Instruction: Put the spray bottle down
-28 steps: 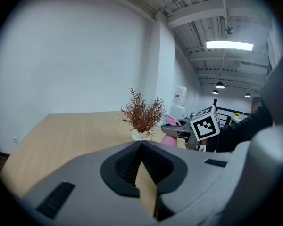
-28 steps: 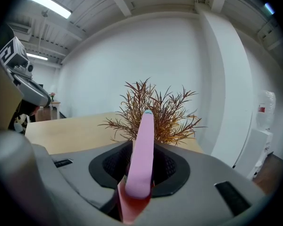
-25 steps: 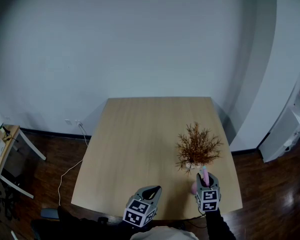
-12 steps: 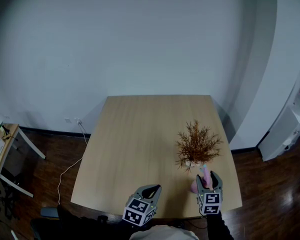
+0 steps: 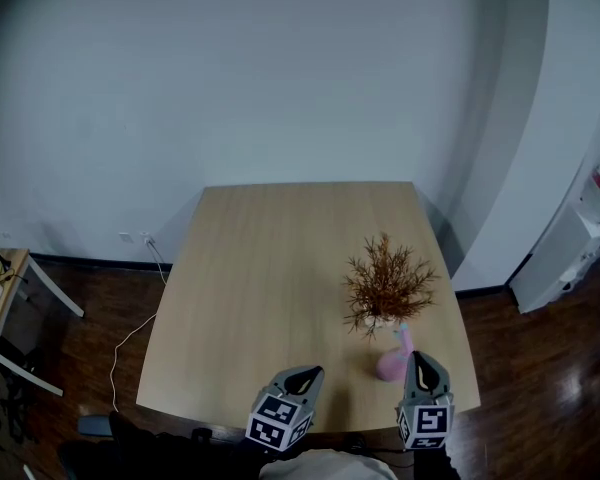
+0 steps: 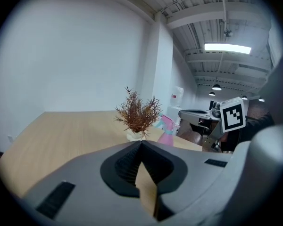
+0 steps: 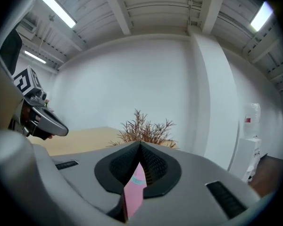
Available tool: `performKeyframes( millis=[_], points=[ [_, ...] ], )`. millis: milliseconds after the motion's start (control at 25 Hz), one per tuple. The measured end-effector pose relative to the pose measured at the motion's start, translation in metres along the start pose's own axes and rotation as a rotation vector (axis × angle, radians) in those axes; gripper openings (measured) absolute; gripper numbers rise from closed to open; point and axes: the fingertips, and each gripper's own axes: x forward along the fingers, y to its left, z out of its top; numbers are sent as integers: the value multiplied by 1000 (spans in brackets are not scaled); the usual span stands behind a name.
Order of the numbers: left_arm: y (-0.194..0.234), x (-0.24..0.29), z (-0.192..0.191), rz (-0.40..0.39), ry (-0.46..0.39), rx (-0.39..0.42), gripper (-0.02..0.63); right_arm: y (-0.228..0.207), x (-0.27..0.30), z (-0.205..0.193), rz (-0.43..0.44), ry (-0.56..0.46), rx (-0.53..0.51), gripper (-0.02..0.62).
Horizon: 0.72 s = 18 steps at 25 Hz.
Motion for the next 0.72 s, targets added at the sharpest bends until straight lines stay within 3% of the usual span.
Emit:
performKeyframes(
  millis=[280,480,720],
  points=[
    [1,-3,0,-1,-14,-14,6,72,3,-7,250,53,80,0],
    [1,-5,1,2,-17,-14,6,107,13,-9,357,117,121,0],
    [5,-11,7,9,-31,-16,6,119,19,4,425,113,150,0]
  ],
)
